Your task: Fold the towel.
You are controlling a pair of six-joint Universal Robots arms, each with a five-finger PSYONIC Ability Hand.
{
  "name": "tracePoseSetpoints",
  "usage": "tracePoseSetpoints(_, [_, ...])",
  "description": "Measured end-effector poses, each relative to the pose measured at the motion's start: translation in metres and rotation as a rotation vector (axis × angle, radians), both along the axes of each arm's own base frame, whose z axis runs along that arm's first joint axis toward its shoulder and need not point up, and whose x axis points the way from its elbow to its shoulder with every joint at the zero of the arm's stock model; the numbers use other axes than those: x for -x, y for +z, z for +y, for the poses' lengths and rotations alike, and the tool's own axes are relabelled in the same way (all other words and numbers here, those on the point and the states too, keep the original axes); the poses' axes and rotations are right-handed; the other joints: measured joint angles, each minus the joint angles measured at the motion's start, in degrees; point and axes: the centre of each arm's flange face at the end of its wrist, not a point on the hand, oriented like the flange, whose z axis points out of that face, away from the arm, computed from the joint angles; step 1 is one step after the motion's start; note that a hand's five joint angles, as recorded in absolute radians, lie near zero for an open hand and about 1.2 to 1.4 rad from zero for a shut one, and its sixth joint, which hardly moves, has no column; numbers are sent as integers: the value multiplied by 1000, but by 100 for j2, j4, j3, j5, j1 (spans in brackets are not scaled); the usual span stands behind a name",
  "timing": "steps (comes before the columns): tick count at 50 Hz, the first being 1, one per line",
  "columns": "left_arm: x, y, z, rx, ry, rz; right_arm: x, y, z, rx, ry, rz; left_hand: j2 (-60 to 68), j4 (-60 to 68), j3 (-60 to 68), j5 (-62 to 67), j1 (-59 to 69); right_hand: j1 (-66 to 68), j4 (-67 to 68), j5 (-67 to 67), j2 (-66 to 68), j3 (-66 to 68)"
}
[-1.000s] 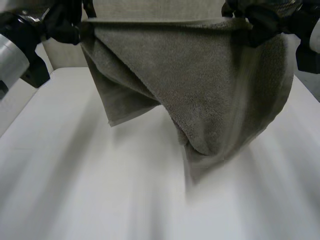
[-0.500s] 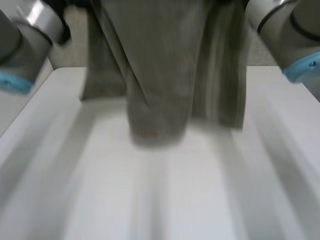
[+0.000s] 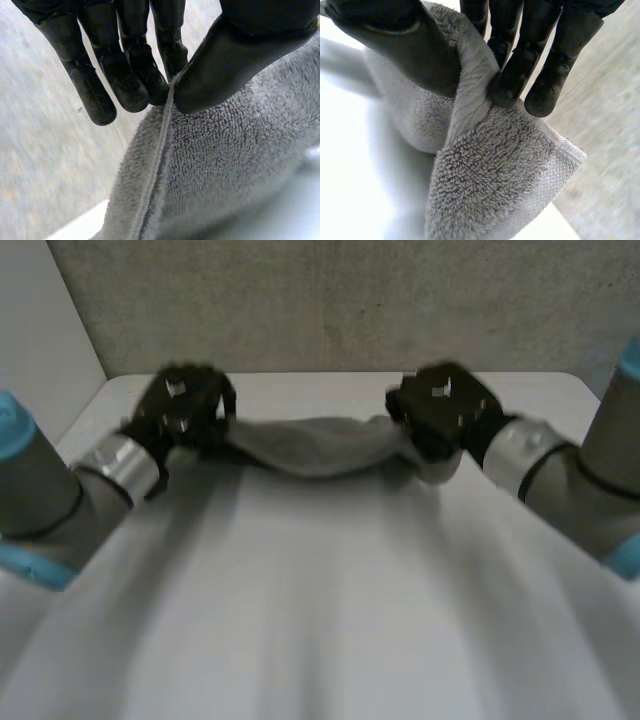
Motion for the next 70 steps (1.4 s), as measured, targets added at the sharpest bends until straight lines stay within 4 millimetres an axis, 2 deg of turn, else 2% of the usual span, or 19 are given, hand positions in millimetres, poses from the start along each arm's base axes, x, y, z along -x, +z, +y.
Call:
tracePoseSetpoints(3, [-3,-32,9,-38,1,-102,11,-22,10,-49,-14,52,0,0,0,0,0,0,0,0,0,0])
tracePoseSetpoints(9, [-6,-71,14,-60,2,-249,27,-48,20,-109,-51,82,0,0,2,0,0,0,0,0,0,0])
tracePoseSetpoints(12, [-6,-84,13,-68,1,-281,33,-56,20,-120,-69,81,-16,-10,-11,-4,-4,0,0,0,0,0])
tracePoseSetpoints(15, [-6,-94,8,-72,6,-295,37,-61,19,-123,-83,75,-652,-651,-598,-431,-143,0,0,0,0,0])
tracePoseSetpoints(21, [-7,-108,-2,-79,52,-298,40,-63,16,-135,-98,52,-2307,-2340,-2225,-2212,-1847,0,0,0,0,0])
tracePoseSetpoints(25, [-10,-112,-4,-94,96,-299,41,-63,15,-155,-108,32,-2583,-2621,-2502,-2518,-2150,0,0,0,0,0])
tracePoseSetpoints(32, [-14,-114,-3,-115,142,-304,46,-67,11,-179,-132,13,-3440,-3461,-3345,-3385,-3044,0,0,0,0,0])
tracePoseSetpoints(37, [-14,-105,2,-120,147,-306,50,-68,4,-165,-166,-1,-4241,-4218,-4140,-4189,-3844,0,0,0,0,0])
tracePoseSetpoints(44, [-24,-71,14,-136,147,-304,59,-69,-6,-164,-226,-35,-6085,-6049,-5949,-6115,-5601,0,0,29,0,0])
tracePoseSetpoints(49, [-38,-45,24,-169,143,-309,59,-69,-6,-170,-233,-44,-6237,-6167,-6093,-6270,-5653,0,0,29,0,0])
tracePoseSetpoints(52, [-48,-39,28,-210,129,-311,58,-71,-6,-175,-231,-42,-6275,-6240,-6181,-6292,-5717,0,0,29,0,0])
tracePoseSetpoints(59, [-70,-41,31,-313,118,-302,56,-76,-4,-191,-222,-35,-6284,-6254,-6190,-6304,-5717,0,0,31,1,0])
tracePoseSetpoints(70, [-97,-71,16,-325,171,-366,55,-81,-3,-207,-217,-25,-6283,-6254,-6190,-6292,-5717,0,0,33,2,0])
